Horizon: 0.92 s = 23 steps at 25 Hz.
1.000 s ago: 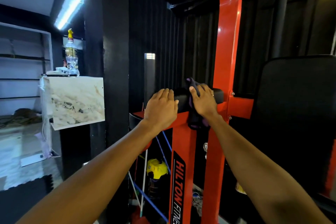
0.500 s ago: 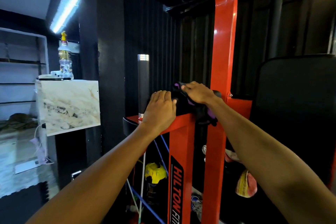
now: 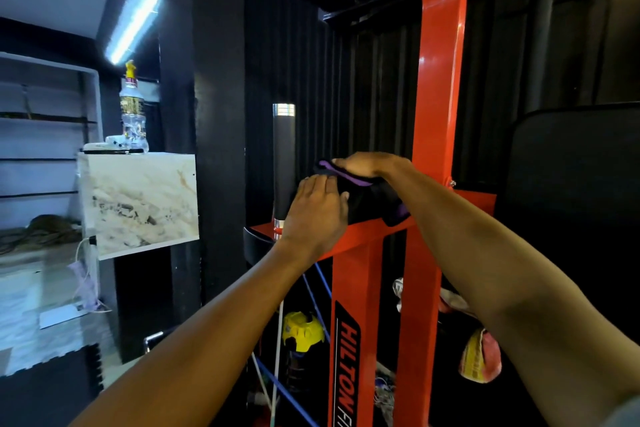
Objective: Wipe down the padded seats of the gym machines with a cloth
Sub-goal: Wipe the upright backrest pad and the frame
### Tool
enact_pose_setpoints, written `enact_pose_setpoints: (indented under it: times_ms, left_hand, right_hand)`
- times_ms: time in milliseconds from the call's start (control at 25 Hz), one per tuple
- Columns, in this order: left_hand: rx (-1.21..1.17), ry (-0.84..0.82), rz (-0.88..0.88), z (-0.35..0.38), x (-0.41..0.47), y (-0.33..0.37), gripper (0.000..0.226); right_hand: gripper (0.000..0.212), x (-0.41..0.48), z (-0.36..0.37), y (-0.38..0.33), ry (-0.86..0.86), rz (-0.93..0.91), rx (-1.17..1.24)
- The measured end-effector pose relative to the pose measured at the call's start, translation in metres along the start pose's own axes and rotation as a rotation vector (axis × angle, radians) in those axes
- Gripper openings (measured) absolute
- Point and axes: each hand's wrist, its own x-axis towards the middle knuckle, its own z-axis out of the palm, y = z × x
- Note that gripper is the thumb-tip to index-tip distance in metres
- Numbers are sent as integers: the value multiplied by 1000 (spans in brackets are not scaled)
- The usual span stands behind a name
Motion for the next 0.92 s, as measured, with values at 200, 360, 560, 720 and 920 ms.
enact_pose_setpoints:
  times_ms: [200,360,560,720,920]
  left_hand:
    - [-24,-19,-27,-1,-3,-1,67]
    - [-29,-24,-3,-4,-3,2,50]
    - [22,-38,-30,-4,3,4,52]
    - [76,-25,-57,-4,14,9,55]
    - [149,-70,-54,-5,26,10,42]
  right_hand:
    - [65,-15,11,-19,-45,-107,65]
    - [60,-20,24,28,168,-151,51]
    - [57,-16,44,63,428,31,76]
    - [47,-44,94,30,843,-267,423]
    - [47,-17,109,58,1035,-267,575]
